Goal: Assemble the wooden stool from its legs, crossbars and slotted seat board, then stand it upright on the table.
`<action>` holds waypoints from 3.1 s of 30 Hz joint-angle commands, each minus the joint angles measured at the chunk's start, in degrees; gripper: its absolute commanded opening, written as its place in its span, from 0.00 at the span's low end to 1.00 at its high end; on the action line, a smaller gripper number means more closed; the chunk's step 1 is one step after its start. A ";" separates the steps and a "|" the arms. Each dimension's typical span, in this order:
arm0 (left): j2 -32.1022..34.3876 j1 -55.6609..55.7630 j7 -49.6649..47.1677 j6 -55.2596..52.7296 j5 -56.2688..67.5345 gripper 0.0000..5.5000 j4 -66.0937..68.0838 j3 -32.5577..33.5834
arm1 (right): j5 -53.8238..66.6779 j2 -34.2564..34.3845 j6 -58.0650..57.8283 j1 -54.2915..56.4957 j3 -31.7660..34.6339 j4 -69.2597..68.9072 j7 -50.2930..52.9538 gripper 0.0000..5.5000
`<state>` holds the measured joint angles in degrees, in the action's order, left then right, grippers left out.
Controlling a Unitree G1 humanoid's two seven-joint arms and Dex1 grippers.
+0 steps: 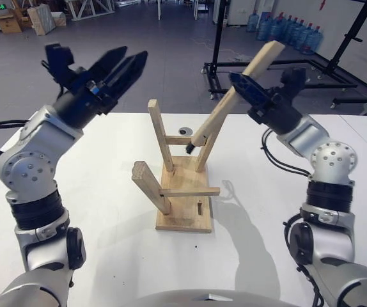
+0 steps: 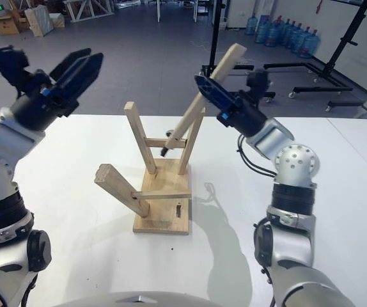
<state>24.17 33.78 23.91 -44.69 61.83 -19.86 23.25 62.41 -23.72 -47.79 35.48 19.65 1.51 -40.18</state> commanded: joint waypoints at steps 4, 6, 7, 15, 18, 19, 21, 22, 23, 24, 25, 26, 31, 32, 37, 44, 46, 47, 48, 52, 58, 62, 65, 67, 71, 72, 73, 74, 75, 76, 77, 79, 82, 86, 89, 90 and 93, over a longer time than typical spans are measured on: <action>-0.97 -10.60 -9.20 -0.70 3.16 0.98 -4.90 1.67 | -1.35 -7.58 2.70 -18.40 4.33 -8.36 -11.93 0.39; -1.79 -12.15 -10.56 -0.32 3.57 0.98 -5.26 0.82 | -0.75 -5.67 4.23 -21.71 3.92 -10.18 -13.69 0.39; -2.15 -12.78 -10.76 -0.06 3.21 0.98 -5.14 0.14 | -0.91 -4.35 5.47 -23.27 3.18 -11.36 -14.49 0.39; -1.80 -16.79 -9.72 1.03 1.79 0.98 -2.09 -1.46 | -8.47 0.37 18.41 -34.90 -2.15 -15.83 -23.08 0.39; -1.05 -16.90 -9.39 0.87 1.44 0.98 -1.53 -1.93 | -12.94 2.11 24.20 -37.64 -4.68 -15.18 -24.19 0.39; -0.90 -16.88 -9.37 0.77 1.35 0.98 -1.44 -2.05 | -15.46 2.92 26.81 -38.50 -6.55 -15.02 -24.62 0.39; -0.74 -16.82 -9.43 0.67 1.30 0.98 -1.16 -2.06 | -20.21 4.18 31.76 -39.51 -9.90 -14.15 -25.11 0.39; -0.75 -16.87 -9.58 0.67 1.31 0.98 -1.05 -2.03 | -21.33 4.65 33.44 -39.74 -10.92 -13.87 -25.32 0.39; -0.67 -16.93 -9.54 0.64 1.34 0.98 -0.86 -1.96 | -21.97 5.18 34.65 -40.00 -11.71 -13.89 -25.06 0.39; -0.76 -17.04 -9.86 0.65 1.34 0.98 -0.80 -1.92 | -22.03 5.61 35.67 -40.23 -12.35 -14.00 -25.11 0.39; -0.88 -17.10 -10.16 0.64 1.48 0.98 -0.76 -1.91 | -21.86 5.98 36.58 -40.50 -12.76 -14.09 -25.13 0.39; -1.00 -17.19 -10.36 0.65 1.53 0.98 -0.77 -1.98 | -21.70 6.21 37.29 -40.76 -13.04 -14.03 -25.25 0.39; -0.90 -17.32 -10.32 0.67 1.26 0.98 -0.58 -2.67 | -22.10 5.94 39.34 -41.07 -14.28 -12.15 -25.49 0.39; -0.92 -17.37 -10.31 0.77 1.20 0.98 -0.54 -2.79 | -22.23 5.74 39.45 -40.25 -14.22 -11.30 -25.25 0.39; -1.84 -17.72 -10.66 1.25 1.16 0.98 -0.75 -3.36 | -20.82 5.34 38.47 -35.94 -12.84 -8.69 -22.47 0.39; -2.70 -18.69 -10.58 1.76 0.87 0.98 -1.41 -4.01 | -20.89 2.93 36.62 -36.29 -14.01 -9.05 -24.30 0.39; -2.81 -18.99 -10.47 1.86 0.75 0.98 -1.63 -4.11 | -21.50 2.30 36.85 -36.71 -14.61 -9.14 -24.88 0.39; -2.85 -19.06 -10.44 1.89 0.70 0.98 -1.70 -4.16 | -21.72 2.08 36.97 -36.83 -14.80 -9.21 -25.05 0.39; -2.85 -19.09 -10.39 1.94 0.67 0.98 -1.72 -4.22 | -22.03 1.83 37.14 -36.89 -15.10 -9.34 -25.10 0.39; -2.96 -19.18 -10.18 2.14 0.41 0.98 -1.84 -4.54 | -22.29 1.29 37.48 -36.77 -15.92 -9.88 -25.02 0.39; -3.07 -19.39 -9.80 2.55 -0.05 0.98 -1.78 -5.32 | -22.23 0.46 37.31 -36.11 -16.89 -12.25 -24.50 0.39; -3.13 -19.61 -9.72 2.97 -0.29 0.98 -2.00 -5.61 | -21.90 0.29 36.82 -35.84 -17.97 -14.98 -23.72 0.39; -3.47 -19.73 -9.65 3.34 -0.60 0.98 -2.12 -6.07 | -21.09 -0.15 36.23 -34.98 -17.48 -15.00 -23.60 0.39; -3.65 -19.77 -9.54 3.54 -0.77 0.98 -2.12 -6.42 | -20.88 -0.43 35.88 -34.70 -17.15 -14.80 -23.72 0.39; -3.65 -19.76 -9.53 3.81 -1.00 0.98 -2.29 -6.86 | -22.39 -0.83 36.40 -35.31 -17.54 -14.60 -23.85 0.39; -3.31 -19.71 -9.47 3.87 -1.28 0.98 -2.51 -6.94 | -22.68 -0.76 36.49 -35.47 -17.74 -14.87 -23.55 0.39; -2.90 -19.54 -9.38 3.92 -1.65 0.98 -2.66 -7.02 | -22.94 -0.69 36.68 -35.56 -17.92 -15.12 -23.35 0.39; -2.28 -19.11 -9.24 3.95 -2.00 0.98 -2.83 -6.85 | -23.40 -0.47 36.94 -35.78 -18.27 -15.63 -22.87 0.39; -1.64 -18.50 -9.17 4.06 -2.55 0.98 -2.71 -6.54 | -24.00 -0.19 37.29 -36.01 -18.70 -16.11 -22.40 0.39; -1.14 -17.87 -9.06 4.20 -3.10 0.98 -2.42 -6.27 | -24.47 0.05 37.63 -36.25 -19.02 -16.51 -21.94 0.39; -0.76 -17.42 -8.97 4.35 -3.51 0.98 -2.10 -6.04 | -24.82 0.26 37.90 -36.45 -19.23 -16.83 -21.47 0.39; 0.32 -16.50 -8.70 4.85 -4.57 0.98 -1.17 -5.47 | -25.55 0.85 39.02 -36.70 -19.36 -17.25 -20.26 0.39; 1.55 -15.18 -8.84 5.90 -6.37 0.98 -0.14 -4.41 | -26.21 1.71 40.44 -36.65 -19.11 -17.41 -18.80 0.39; 2.31 -13.65 -9.33 6.52 -7.80 0.98 -0.03 -3.73 | -26.41 2.45 41.55 -37.01 -18.70 -17.61 -17.99 0.39; 2.07 -14.12 -8.58 6.75 -8.28 0.98 0.51 -3.92 | -26.33 2.69 42.83 -37.65 -18.20 -17.46 -18.11 0.39; 1.97 -14.30 -8.42 6.75 -8.37 0.98 0.58 -3.96 | -26.39 2.76 43.37 -37.82 -18.08 -17.54 -18.13 0.39; 1.84 -14.62 -8.14 6.59 -8.47 0.98 0.54 -3.80 | -27.02 3.16 45.09 -38.40 -18.26 -17.94 -17.89 0.39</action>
<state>25.76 19.25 15.56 -38.18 53.72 -19.69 19.31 35.83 -21.25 -4.72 -2.99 0.41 -15.40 -58.88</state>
